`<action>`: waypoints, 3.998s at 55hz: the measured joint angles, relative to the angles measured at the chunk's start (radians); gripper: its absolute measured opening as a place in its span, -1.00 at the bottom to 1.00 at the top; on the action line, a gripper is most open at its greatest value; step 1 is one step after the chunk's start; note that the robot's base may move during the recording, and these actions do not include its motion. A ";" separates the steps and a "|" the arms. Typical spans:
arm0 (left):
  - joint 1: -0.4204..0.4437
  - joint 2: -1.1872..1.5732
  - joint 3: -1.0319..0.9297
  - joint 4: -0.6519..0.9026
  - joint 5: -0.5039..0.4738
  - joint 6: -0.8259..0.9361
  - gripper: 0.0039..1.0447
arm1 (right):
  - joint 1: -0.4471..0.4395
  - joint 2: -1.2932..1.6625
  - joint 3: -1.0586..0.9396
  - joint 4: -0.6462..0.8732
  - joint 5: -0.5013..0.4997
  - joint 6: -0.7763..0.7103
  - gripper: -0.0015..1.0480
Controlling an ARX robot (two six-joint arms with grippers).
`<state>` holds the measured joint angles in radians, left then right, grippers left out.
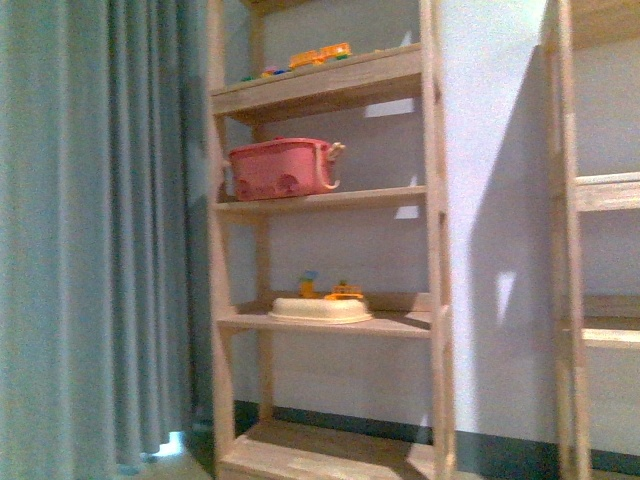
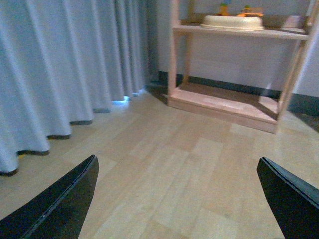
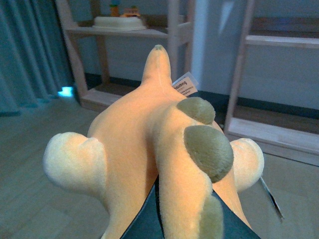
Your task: Put away toys
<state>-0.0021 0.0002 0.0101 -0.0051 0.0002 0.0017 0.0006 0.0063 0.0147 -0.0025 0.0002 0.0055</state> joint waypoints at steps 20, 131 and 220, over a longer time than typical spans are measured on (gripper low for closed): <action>0.000 0.001 0.000 0.000 0.000 0.000 0.88 | 0.000 0.000 0.000 0.000 0.000 0.000 -0.88; 0.000 0.000 0.000 0.000 0.000 0.000 0.88 | 0.000 0.000 0.000 0.000 0.000 0.000 -0.88; 0.000 0.000 0.000 0.000 0.001 0.000 0.88 | 0.151 0.077 0.024 0.104 0.173 0.075 -0.88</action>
<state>-0.0025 0.0006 0.0101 -0.0051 0.0010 0.0017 0.1513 0.0830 0.0383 0.1017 0.1730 0.0807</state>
